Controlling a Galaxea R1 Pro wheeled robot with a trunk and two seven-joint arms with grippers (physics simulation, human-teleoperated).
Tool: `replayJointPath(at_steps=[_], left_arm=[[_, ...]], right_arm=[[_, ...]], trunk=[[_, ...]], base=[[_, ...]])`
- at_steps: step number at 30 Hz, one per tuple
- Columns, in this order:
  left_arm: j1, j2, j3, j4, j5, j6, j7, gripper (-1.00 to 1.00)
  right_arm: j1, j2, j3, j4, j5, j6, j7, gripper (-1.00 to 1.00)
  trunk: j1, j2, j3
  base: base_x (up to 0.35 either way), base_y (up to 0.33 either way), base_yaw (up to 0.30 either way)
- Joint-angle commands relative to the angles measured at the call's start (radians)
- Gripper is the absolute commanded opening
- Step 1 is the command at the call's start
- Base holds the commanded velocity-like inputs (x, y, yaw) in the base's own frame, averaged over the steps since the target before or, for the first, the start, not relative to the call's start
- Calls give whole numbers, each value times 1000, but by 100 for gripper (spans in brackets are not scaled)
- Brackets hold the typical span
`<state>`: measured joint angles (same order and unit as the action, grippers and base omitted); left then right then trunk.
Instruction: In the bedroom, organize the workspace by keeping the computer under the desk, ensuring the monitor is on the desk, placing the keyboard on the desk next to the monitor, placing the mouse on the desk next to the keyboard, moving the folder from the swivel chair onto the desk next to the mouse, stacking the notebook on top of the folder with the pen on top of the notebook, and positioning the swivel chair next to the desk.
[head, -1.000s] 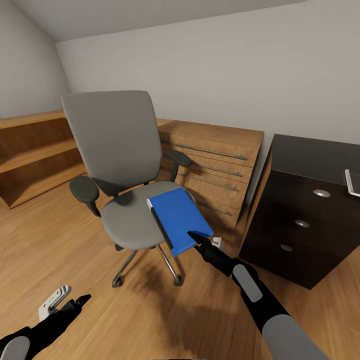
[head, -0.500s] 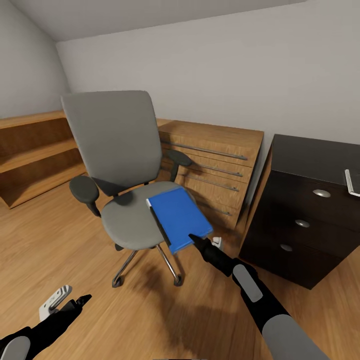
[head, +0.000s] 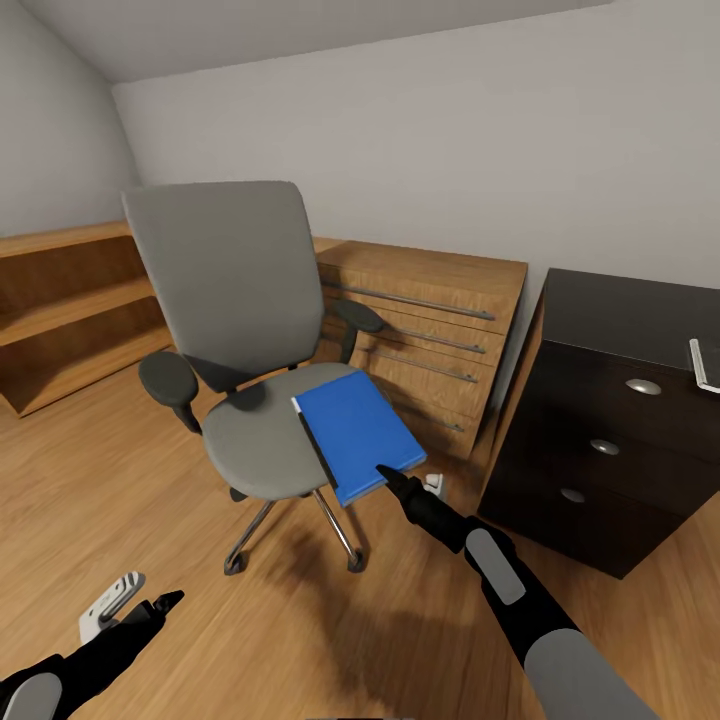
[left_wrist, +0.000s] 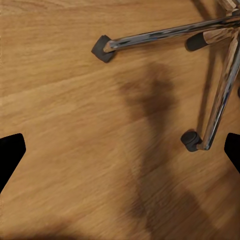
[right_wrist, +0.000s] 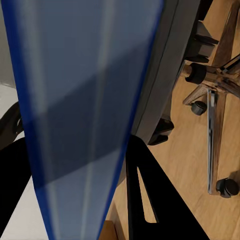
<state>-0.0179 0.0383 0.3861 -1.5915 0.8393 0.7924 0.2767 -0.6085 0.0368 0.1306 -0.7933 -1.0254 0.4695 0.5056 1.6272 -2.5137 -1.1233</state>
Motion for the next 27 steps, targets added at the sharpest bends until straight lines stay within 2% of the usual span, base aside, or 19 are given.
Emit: replayJointPath(at_steps=[1,12,23,27], left_arm=[[-1,0,1,-1,11,4,9,100],[-1,-1,2,-1,10,3,9,100],[-1,-1,1,5,10,2,18,100],[-1,0,1,38,-12,-12,21,100]], right_arm=[[0,0,0,0,-7,6,-1,-100],[0,0,0,-1,-7,6,-1,-100],[0,0,0,-31,-7,6,0,-100],[0,0,1,-54,-7,6,5,-100]], trunk=[[0,0,-1],[0,0,-1],[-5,2,42],[-7,3,57]], base=[[0,0,0],[0,0,0],[0,0,0],[-74,0,0]])
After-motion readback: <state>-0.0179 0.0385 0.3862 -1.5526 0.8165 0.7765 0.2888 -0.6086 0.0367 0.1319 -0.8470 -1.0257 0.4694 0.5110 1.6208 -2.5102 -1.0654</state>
